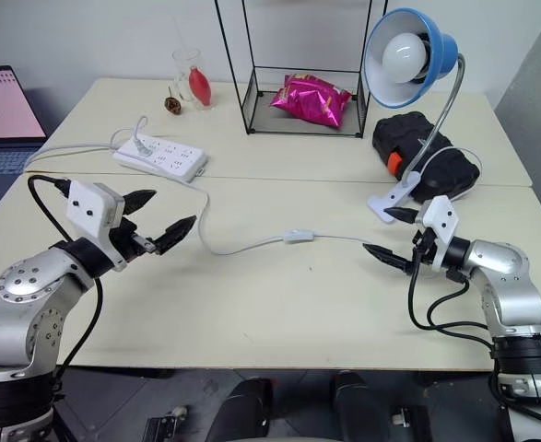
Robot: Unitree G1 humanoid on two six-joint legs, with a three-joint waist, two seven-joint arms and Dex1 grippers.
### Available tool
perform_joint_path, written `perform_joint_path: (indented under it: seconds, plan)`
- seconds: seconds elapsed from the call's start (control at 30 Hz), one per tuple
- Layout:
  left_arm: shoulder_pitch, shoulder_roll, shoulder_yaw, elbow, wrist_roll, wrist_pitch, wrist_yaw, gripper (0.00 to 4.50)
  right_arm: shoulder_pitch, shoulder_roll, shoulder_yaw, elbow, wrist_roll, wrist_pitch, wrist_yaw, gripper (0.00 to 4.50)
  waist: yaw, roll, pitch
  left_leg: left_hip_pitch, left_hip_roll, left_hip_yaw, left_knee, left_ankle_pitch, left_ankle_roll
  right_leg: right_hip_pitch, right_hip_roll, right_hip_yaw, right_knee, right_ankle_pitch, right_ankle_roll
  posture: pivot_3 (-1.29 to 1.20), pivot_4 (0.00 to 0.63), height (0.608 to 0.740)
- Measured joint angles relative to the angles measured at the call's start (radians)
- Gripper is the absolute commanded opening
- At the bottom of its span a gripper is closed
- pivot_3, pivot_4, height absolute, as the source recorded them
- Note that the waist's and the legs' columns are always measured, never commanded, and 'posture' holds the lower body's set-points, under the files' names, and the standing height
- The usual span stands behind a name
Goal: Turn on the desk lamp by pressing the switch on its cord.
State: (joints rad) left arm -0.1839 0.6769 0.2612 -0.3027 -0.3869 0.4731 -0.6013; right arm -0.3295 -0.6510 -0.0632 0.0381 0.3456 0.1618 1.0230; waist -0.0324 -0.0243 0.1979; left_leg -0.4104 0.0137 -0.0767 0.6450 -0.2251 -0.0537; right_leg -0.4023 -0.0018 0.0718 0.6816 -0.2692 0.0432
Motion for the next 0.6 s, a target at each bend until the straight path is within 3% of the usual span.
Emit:
perform_joint_path:
  seconds: [0.33, 0.6]
  plan:
    - [-0.06, -0.003, -0.028, 0.048, -0.05, -0.004, -0.107, 4.45, 0.004, 0.024, 0.006, -0.096, 0.01, 0.078, -0.055, 4.5, 0.0, 0.0, 0.0, 0.0, 0.0, 0.0, 0.0, 0.0, 0.0, 0.0, 0.0, 0.0, 0.0, 0.0, 0.0, 0.0, 0.15, 0.74]
    - [-0.265, -0.109, -0.204, 0.301, -0.048, -0.004, -0.235, 4.45, 0.085, -0.002, 0.01, -0.377, 0.031, 0.311, -0.181, 4.5, 0.003, 0.0, 0.0, -0.001, -0.001, -0.001, 0.001, 0.0, 0.0, 0.0, 0.0, 0.0, 0.0, 0.0, 0.0, 0.0, 0.15, 0.74]
